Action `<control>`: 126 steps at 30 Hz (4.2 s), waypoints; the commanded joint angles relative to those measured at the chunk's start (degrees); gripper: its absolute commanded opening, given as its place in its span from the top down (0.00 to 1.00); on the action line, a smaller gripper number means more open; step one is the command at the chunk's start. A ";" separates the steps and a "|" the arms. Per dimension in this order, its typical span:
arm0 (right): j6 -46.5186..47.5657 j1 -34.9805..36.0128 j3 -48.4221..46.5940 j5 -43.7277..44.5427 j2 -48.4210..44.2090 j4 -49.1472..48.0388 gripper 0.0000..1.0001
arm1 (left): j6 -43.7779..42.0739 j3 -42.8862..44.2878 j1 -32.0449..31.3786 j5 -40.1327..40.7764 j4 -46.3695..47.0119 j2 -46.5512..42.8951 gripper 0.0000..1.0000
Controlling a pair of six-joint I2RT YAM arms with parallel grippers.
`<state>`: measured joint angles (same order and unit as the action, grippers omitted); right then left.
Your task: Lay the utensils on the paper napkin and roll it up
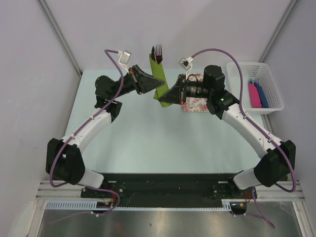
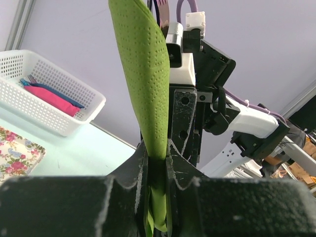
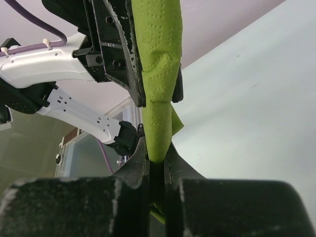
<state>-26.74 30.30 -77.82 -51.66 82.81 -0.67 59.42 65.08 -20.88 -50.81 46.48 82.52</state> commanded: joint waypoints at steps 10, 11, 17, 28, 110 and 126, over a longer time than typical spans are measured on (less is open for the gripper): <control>-2.62 -3.06 -1.36 0.59 -1.68 4.10 0.16 | -0.09 4.36 0.23 5.10 7.05 0.27 1.00; -2.27 -3.15 -1.89 0.42 -1.42 3.83 0.18 | 0.00 4.18 0.23 5.02 7.13 0.27 1.00; 0.72 -3.85 -5.23 1.30 -0.02 4.09 0.26 | 0.61 3.21 -0.12 4.84 7.57 -0.17 1.00; 1.78 -3.32 -8.31 1.30 1.39 2.25 0.18 | 1.49 3.39 -0.12 4.58 8.54 0.18 1.00; 50.57 -56.59 -51.55 4.99 56.85 64.13 1.00 | -19.52 2.16 0.05 -2.02 -18.00 4.13 0.01; 46.78 -55.00 -57.44 9.38 65.99 61.93 1.00 | -16.53 3.03 1.20 -2.90 -17.56 7.74 0.02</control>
<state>20.97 -25.17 -131.41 -43.99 147.74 62.61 41.65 65.49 -20.32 -52.82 27.75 89.56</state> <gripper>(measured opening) 0.066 0.988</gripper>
